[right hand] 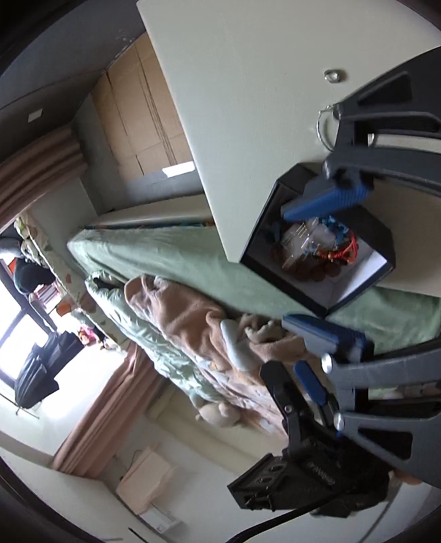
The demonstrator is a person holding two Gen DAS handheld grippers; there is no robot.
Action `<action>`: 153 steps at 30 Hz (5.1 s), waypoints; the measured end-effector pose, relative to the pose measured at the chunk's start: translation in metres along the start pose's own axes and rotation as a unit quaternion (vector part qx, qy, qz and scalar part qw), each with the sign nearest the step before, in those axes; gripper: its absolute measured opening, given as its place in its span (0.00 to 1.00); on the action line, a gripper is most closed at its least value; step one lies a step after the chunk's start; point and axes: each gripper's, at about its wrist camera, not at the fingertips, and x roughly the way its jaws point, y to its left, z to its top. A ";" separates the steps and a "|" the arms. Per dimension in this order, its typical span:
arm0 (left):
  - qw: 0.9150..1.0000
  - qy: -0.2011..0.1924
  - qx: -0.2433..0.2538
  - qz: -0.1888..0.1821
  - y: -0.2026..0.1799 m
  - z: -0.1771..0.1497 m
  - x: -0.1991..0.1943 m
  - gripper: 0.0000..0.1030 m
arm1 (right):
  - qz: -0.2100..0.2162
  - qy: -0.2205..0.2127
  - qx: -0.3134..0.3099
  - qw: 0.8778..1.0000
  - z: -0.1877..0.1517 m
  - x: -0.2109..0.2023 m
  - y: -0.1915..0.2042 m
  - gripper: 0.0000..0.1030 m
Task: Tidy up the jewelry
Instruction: 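Carry the butterfly brooch into the black box and open the right tool, then move the open left tool over the large silver hoop, then close the left tool on the rim of the silver hoop, then carry the silver hoop into the black box and open the left tool, then close the right tool on the small silver ring, then carry the small silver ring over the black box and open the right tool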
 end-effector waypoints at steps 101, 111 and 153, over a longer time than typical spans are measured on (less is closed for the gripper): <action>0.984 0.026 0.177 -0.010 -0.143 -0.071 0.043 0.02 | -0.174 0.035 0.074 0.981 -0.012 -0.108 -0.126 0.65; 0.990 0.013 0.141 -0.019 -0.109 -0.047 0.026 0.02 | -0.182 0.091 0.021 0.979 -0.013 -0.050 -0.105 0.41; 1.000 0.017 0.020 -0.005 -0.024 -0.012 -0.007 0.66 | -0.056 0.019 -0.077 0.995 -0.009 -0.037 0.008 0.14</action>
